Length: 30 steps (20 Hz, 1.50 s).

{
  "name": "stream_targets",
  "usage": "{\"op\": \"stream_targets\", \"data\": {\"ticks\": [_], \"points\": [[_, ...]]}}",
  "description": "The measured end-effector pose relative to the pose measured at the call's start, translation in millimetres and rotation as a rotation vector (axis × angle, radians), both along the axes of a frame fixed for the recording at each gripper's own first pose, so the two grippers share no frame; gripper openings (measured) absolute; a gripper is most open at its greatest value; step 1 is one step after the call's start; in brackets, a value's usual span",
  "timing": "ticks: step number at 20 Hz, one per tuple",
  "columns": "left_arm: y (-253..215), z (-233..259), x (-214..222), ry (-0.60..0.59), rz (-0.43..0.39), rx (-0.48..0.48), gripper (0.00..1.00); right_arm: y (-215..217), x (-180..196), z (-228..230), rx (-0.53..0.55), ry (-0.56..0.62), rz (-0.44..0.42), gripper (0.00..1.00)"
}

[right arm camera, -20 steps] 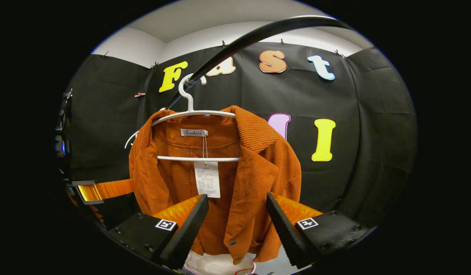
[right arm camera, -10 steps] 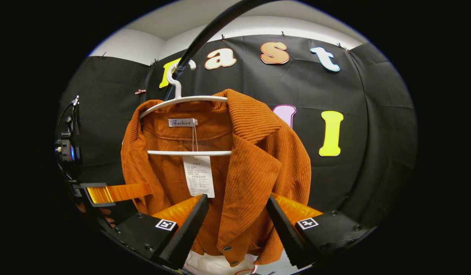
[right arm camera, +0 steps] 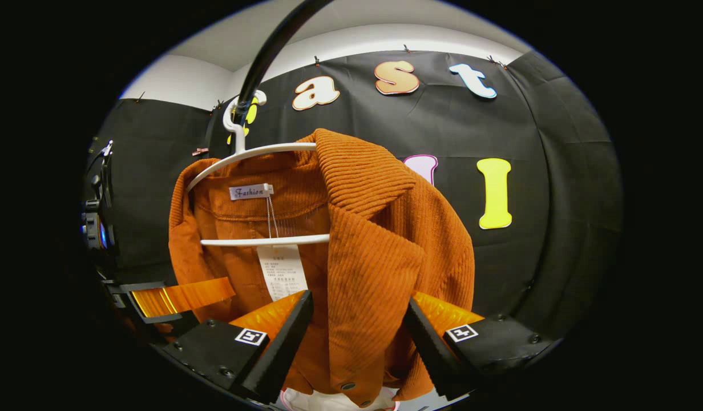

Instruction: Grasp the clothes on the hanger with both hands and then place them into the laundry hamper below.

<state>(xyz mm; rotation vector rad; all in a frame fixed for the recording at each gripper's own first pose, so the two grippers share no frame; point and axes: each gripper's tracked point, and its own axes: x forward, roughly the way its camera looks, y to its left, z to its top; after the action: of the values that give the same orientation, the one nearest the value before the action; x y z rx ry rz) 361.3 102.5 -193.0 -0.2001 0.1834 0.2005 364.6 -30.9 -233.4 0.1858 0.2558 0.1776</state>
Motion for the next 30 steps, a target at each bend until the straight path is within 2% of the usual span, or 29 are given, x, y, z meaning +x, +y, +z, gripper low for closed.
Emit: {"op": "stream_targets", "data": {"ticks": [3,4,5,7,8,10,11,16,18,21,22,23,26,27,28,30], "points": [[7,-1,3,0.003,0.015,-0.003,0.93,-2,22,1,0.000,-0.021,0.003,0.98],[9,0,3,0.002,0.030,0.001,0.92,-6,25,3,-0.007,-0.033,-0.007,0.89],[14,0,3,0.003,0.044,0.004,0.78,-5,27,4,-0.011,-0.039,0.006,0.80],[18,-1,5,0.009,0.054,-0.006,0.77,-10,29,-2,-0.034,-0.033,0.025,0.67],[19,0,6,0.009,0.053,-0.009,0.66,-15,30,1,-0.046,-0.046,0.034,0.50],[33,10,4,-0.010,0.096,0.010,0.26,-7,29,1,-0.025,-0.039,0.128,0.16],[37,12,7,-0.017,0.112,0.031,0.07,-8,25,2,-0.005,-0.040,0.159,0.16],[55,43,-17,-0.059,0.188,0.078,0.07,-35,21,43,0.080,-0.145,0.177,0.16],[65,62,-22,-0.093,0.222,0.103,0.05,-48,23,59,0.136,-0.181,0.164,0.16],[78,96,-30,-0.148,0.261,0.142,0.07,-63,27,91,0.242,-0.254,0.148,0.15],[81,107,-30,-0.167,0.265,0.164,0.07,-71,31,97,0.249,-0.271,0.135,0.15],[83,117,-30,-0.181,0.272,0.191,0.07,-81,34,97,0.242,-0.277,0.115,0.20],[94,148,-29,-0.216,0.283,0.270,0.07,-93,49,112,0.231,-0.307,0.086,0.16],[96,160,-28,-0.232,0.280,0.300,0.07,-96,53,118,0.220,-0.319,0.078,0.20],[101,171,-27,-0.244,0.281,0.336,0.07,-99,59,123,0.200,-0.331,0.073,0.15],[115,179,-23,-0.222,0.282,0.397,0.07,-103,67,124,0.151,-0.337,0.069,0.15]]}}
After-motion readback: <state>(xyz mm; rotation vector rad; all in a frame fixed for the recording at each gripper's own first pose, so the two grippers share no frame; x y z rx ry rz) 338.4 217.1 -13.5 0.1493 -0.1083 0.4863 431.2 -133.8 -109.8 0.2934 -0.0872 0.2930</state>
